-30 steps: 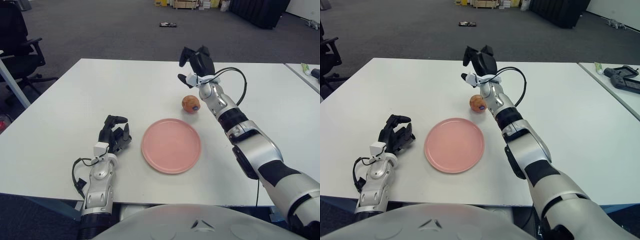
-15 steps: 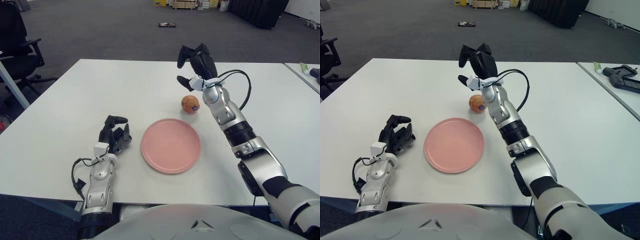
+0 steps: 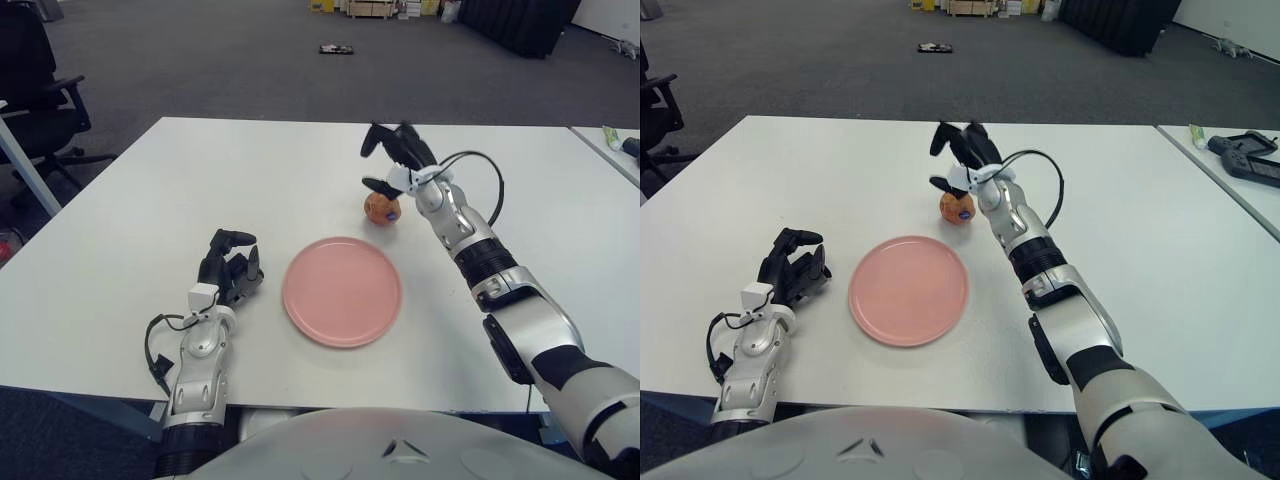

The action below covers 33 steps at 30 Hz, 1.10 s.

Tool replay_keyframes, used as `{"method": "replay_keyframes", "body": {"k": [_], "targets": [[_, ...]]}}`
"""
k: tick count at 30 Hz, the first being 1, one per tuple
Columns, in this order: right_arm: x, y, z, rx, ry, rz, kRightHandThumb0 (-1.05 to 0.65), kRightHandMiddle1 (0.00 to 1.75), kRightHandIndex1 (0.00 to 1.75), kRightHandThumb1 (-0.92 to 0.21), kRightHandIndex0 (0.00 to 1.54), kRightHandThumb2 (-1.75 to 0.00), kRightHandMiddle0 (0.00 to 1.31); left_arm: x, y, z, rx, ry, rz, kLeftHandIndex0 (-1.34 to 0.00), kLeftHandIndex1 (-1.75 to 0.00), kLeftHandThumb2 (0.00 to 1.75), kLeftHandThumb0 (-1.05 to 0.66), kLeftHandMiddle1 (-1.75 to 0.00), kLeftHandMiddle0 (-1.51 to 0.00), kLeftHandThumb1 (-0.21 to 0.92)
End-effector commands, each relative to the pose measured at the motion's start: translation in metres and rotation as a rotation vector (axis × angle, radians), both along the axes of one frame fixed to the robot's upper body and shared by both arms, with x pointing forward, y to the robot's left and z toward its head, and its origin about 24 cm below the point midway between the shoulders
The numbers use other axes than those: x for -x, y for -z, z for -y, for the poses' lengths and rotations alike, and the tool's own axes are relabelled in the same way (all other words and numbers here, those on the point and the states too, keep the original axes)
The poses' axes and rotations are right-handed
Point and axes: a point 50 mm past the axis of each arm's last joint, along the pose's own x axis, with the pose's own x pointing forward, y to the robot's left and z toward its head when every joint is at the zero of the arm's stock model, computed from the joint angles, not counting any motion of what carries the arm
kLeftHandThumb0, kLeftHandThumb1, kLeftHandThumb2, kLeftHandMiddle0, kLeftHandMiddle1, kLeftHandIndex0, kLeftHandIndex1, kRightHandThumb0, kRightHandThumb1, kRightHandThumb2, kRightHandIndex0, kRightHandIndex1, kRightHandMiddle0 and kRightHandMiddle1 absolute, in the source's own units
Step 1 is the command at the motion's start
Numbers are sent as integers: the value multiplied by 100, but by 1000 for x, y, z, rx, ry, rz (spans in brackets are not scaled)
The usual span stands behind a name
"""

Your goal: Put the apple into the plate.

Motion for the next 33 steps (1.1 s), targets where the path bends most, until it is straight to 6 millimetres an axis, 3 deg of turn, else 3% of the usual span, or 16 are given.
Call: {"method": "replay_keyframes", "body": {"k": [1, 4, 8, 16, 23, 33], "targets": [[-4, -11, 0, 41, -11, 15, -75, 26, 6, -46, 1, -70, 1, -3, -4, -1, -3, 7, 24, -32, -175, 82, -38, -175, -80, 71], [-6, -8, 2, 83, 8, -16, -78, 8, 2, -46, 0, -66, 0, -2, -4, -1, -7, 7, 21, -32, -175, 81, -38, -175, -80, 72], [-8, 0, 5, 130, 44, -50, -80, 2, 0, -44, 0, -63, 0, -2, -4, -1, -11, 4, 15, -31, -175, 81, -38, -175, -80, 72], [-13, 12, 8, 213, 94, -99, -71, 0, 0, -36, 0, -67, 0, -2, -3, -1, -7, 2, 13, -31, -175, 80, -38, -175, -79, 72], [-14, 20, 8, 247, 123, -132, -55, 0, 0, -24, 0, -88, 0, -1, -3, 0, -1, 0, 21, -31, -175, 80, -37, -175, -78, 73], [-11, 38, 11, 277, 137, -199, -50, 0, 0, -24, 0, -93, 0, -1, -4, 0, 2, 4, 11, -31, -175, 80, -37, -175, -78, 73]]}}
